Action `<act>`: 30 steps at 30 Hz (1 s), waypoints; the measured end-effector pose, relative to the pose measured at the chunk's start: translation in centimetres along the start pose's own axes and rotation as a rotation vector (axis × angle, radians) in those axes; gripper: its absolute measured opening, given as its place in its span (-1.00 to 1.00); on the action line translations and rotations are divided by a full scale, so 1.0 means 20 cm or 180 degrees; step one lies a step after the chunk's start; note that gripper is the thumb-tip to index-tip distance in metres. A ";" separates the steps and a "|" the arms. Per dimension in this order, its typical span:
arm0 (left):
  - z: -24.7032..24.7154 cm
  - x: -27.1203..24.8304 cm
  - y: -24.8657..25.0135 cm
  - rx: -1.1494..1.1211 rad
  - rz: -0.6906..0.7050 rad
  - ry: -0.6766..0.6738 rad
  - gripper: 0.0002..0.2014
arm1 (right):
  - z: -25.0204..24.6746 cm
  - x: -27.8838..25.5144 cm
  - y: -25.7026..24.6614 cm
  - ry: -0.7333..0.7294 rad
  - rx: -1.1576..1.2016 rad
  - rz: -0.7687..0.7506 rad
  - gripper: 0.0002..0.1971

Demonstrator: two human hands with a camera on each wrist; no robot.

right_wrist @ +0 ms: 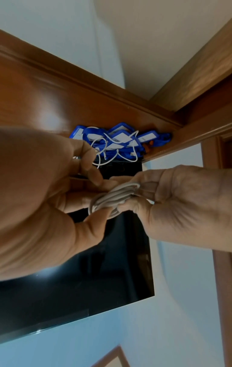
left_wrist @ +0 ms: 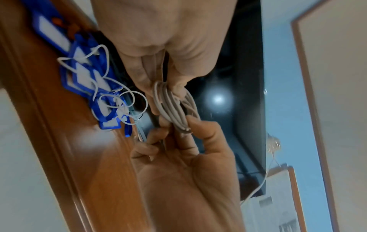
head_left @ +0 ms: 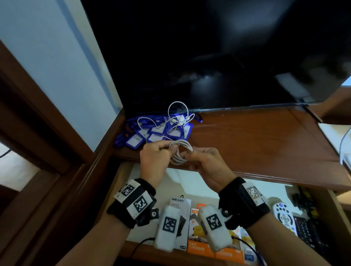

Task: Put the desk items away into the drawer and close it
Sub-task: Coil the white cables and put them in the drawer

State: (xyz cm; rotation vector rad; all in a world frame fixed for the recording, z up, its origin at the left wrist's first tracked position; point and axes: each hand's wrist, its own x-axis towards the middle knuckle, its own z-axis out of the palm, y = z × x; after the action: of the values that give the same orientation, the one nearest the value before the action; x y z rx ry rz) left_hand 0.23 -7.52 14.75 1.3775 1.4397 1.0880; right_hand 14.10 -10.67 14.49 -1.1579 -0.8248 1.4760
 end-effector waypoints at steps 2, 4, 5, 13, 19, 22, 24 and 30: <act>-0.01 0.00 -0.01 0.0036 -0.0079 0.0027 -0.70 | 0.01 0.00 0.00 -0.0122 0.0041 0.0025 -0.88; -0.02 0.00 -0.01 0.0048 -0.0194 0.0031 -0.69 | 0.01 0.01 -0.01 -0.0205 -0.0046 0.0046 -0.81; -0.02 0.01 -0.02 -0.0012 -0.0272 0.0033 -0.69 | 0.01 0.01 -0.01 -0.0233 -0.0077 0.0055 -0.82; -0.04 0.03 -0.02 -0.0464 -0.0394 0.0276 -0.81 | 0.08 0.04 -0.04 -0.0310 -0.0329 0.0157 -0.74; -0.04 0.03 0.00 -0.0376 -0.0201 0.0177 -0.81 | 0.12 0.04 -0.06 0.0186 -0.0312 -0.0082 -0.79; -0.03 0.03 0.02 -0.0149 -0.0059 0.0306 -0.85 | 0.13 0.06 -0.05 0.0323 -0.0439 -0.0154 -0.92; -0.02 0.02 0.02 0.0011 0.0016 0.0346 -0.87 | 0.13 0.07 -0.04 0.0369 -0.0524 -0.0173 -0.87; -0.02 0.03 -0.02 -0.0541 -0.0550 -0.0093 -0.86 | 0.08 0.07 -0.01 0.0368 -0.0289 -0.0026 -0.80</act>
State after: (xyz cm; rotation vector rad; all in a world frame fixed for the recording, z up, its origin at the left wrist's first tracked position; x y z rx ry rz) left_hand -0.27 -6.94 14.43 1.1237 1.3839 1.0483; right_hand 12.62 -9.22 14.92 -1.2936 -0.8225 1.3633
